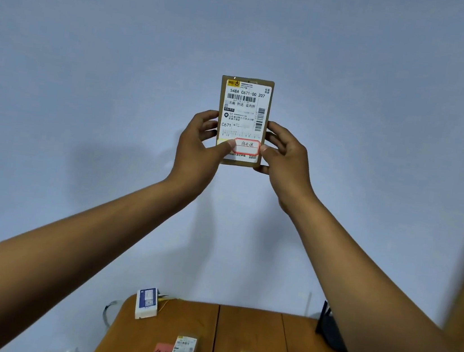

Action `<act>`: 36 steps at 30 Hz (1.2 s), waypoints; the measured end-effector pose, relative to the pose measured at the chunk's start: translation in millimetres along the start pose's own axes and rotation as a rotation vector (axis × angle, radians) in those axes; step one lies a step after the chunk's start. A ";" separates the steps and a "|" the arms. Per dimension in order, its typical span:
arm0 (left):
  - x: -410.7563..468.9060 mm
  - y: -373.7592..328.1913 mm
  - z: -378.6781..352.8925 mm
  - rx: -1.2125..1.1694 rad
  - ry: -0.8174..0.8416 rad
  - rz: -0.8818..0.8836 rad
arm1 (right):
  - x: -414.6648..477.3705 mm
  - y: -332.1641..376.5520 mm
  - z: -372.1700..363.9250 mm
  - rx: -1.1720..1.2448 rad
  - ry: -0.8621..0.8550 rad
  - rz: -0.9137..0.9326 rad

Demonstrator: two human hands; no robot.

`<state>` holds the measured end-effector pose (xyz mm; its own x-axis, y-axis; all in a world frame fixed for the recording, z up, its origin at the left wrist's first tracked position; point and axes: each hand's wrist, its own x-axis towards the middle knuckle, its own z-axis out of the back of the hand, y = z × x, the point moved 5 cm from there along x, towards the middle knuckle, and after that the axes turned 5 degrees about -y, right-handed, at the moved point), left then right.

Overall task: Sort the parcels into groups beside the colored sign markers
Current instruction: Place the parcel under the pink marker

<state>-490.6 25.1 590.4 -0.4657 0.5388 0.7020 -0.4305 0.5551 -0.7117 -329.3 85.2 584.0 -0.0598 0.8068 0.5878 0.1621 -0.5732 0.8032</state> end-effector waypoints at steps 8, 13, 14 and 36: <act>-54.0 58.9 -3.3 0.012 0.093 0.223 | -45.8 -65.1 17.3 -0.058 0.015 -0.186; -109.2 126.4 -0.3 0.104 0.140 0.435 | -104.5 -145.7 13.7 -0.082 0.040 -0.422; -120.6 142.1 1.8 0.133 0.158 0.471 | -116.3 -164.3 12.1 -0.086 0.053 -0.470; -481.1 479.0 137.4 0.403 0.314 1.256 | -450.0 -503.4 -52.8 -0.134 0.232 -1.558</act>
<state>-579.0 -55.3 -91.8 -0.5373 0.6905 -0.4843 -0.0686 -0.6080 -0.7909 -436.0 3.1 -79.7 -0.2227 0.5613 -0.7971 -0.2836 0.7450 0.6038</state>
